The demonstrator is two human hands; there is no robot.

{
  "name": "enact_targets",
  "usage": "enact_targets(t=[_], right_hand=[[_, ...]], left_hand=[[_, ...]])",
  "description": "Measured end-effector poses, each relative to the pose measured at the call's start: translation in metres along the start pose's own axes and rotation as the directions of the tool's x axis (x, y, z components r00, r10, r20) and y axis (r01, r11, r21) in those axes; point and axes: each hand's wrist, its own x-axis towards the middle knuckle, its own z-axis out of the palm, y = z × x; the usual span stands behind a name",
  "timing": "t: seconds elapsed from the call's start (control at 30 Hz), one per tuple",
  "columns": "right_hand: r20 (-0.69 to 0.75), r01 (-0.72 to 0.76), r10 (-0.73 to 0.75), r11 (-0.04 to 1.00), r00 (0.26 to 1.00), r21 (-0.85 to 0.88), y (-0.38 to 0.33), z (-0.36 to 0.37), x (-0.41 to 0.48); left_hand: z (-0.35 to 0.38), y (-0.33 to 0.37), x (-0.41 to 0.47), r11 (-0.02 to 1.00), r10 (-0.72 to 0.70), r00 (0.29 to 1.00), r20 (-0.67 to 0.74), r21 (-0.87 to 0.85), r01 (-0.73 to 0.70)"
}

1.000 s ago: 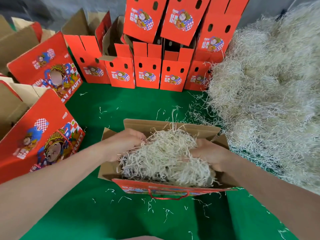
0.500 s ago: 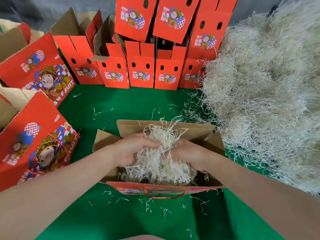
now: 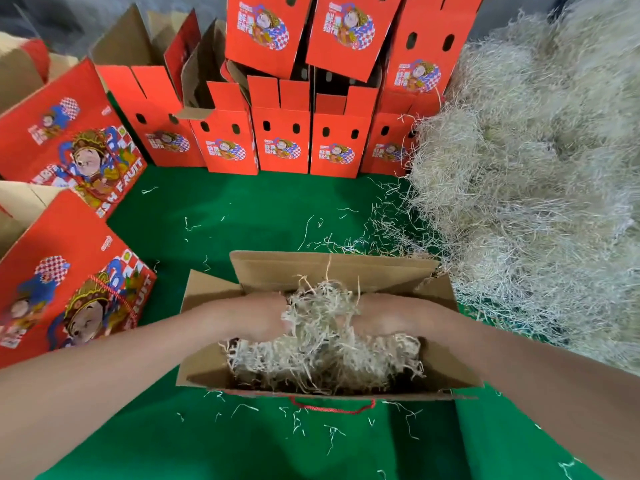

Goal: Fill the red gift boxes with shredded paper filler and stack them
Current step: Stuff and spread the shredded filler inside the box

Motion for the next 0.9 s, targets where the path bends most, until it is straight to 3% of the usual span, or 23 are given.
enact_targets(t=[0.13, 0.27, 0.37, 0.47, 0.57, 0.63, 0.77, 0.83, 0.9], right_hand=[[0.156, -0.054, 0.081, 0.984, 0.984, -0.169, -0.006, 0.002, 0.034], [0.162, -0.075, 0.131, 0.947, 0.978, -0.313, 0.005, 0.000, 0.045], [0.092, -0.032, 0.084, 0.885, 0.992, -0.464, 0.007, -0.004, 0.032], [0.050, 0.019, 0.010, 0.833, 0.999, -0.552, 0.009, -0.006, 0.024], [0.222, 0.142, -0.019, 0.823, 0.975, -0.550, 0.000, 0.002, 0.038], [0.342, 0.161, 0.054, 0.806, 0.938, -0.569, -0.003, 0.014, 0.054], [0.458, 0.216, 0.163, 0.713, 0.874, -0.667, 0.013, 0.027, 0.070], [0.478, 0.234, 0.140, 0.733, 0.867, -0.639, 0.019, 0.027, 0.070], [0.427, 0.187, 0.103, 0.790, 0.898, -0.584, 0.021, 0.025, 0.067]], left_hand=[[0.011, 0.011, 0.033, 0.999, -0.049, 0.987, 0.155, 0.028, 0.045], [0.028, 0.004, 0.049, 0.992, -0.104, 0.951, 0.291, 0.096, 0.079], [0.036, 0.006, 0.047, 0.971, -0.125, 0.971, 0.204, 0.228, 0.077], [0.033, 0.010, 0.043, 0.939, 0.030, 0.997, 0.064, 0.340, -0.051], [0.034, 0.021, 0.052, 0.918, 0.231, 0.965, 0.122, 0.301, -0.258], [0.045, 0.024, 0.070, 0.903, 0.199, 0.943, 0.268, 0.322, -0.283], [0.049, 0.007, 0.081, 0.763, -0.055, 0.823, 0.565, 0.556, -0.331], [0.048, 0.001, 0.079, 0.750, -0.073, 0.806, 0.588, 0.565, -0.344], [0.039, 0.004, 0.071, 0.777, 0.015, 0.888, 0.459, 0.554, -0.299]])
